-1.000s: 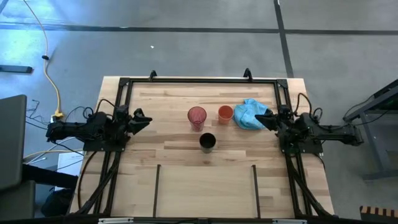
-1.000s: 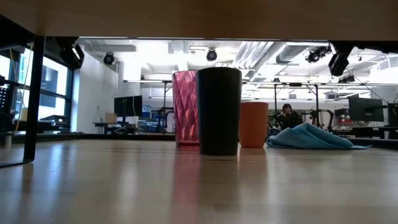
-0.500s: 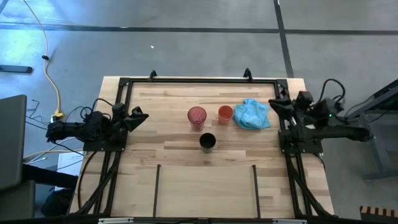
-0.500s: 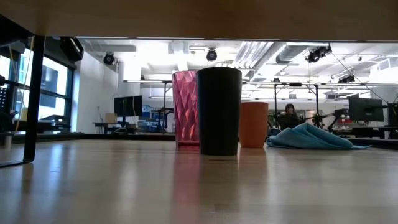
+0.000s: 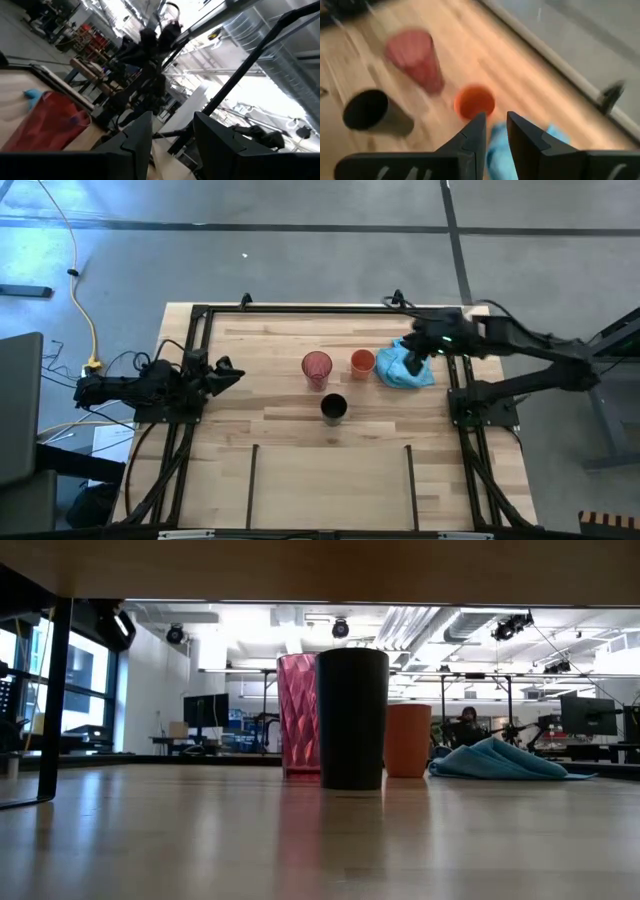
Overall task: Stack small to large cups/mugs on shelf
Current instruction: Put the orange cup on the shelf
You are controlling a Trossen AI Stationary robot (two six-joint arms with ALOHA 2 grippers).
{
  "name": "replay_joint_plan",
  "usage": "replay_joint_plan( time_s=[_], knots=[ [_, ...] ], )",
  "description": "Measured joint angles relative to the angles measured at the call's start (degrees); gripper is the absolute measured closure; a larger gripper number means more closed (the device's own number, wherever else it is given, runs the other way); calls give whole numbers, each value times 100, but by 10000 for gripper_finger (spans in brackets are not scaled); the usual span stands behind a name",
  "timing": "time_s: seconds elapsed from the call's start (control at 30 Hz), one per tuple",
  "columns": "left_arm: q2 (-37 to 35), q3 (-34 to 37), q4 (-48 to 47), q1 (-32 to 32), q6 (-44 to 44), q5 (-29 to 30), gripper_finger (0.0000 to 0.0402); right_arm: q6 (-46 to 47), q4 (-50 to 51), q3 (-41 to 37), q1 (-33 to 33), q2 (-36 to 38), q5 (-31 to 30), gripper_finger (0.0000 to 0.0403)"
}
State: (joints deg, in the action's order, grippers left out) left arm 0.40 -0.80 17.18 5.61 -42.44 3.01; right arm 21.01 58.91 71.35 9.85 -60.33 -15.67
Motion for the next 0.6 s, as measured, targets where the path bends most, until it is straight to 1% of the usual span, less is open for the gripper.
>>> replay_joint_plan(
  time_s=[0.1,0.17,0.27,0.33,0.47,0.6],
  knots=[
    [0,0,-90,0,0,-1,268,20,264,131,450,-605,762,336],
    [0,0,-92,0,0,-1,268,-59,272,134,669,-954,1023,336],
    [0,0,-98,0,2,-1,268,-248,215,134,949,-1383,1219,336],
    [0,0,-121,0,2,-1,268,-355,60,134,1135,-1570,1467,336],
    [0,0,-277,0,0,-1,268,-431,-314,134,1506,-1852,2240,336],
    [0,0,-413,0,-8,25,268,-457,-406,134,1736,-2125,2541,335]
  ],
)
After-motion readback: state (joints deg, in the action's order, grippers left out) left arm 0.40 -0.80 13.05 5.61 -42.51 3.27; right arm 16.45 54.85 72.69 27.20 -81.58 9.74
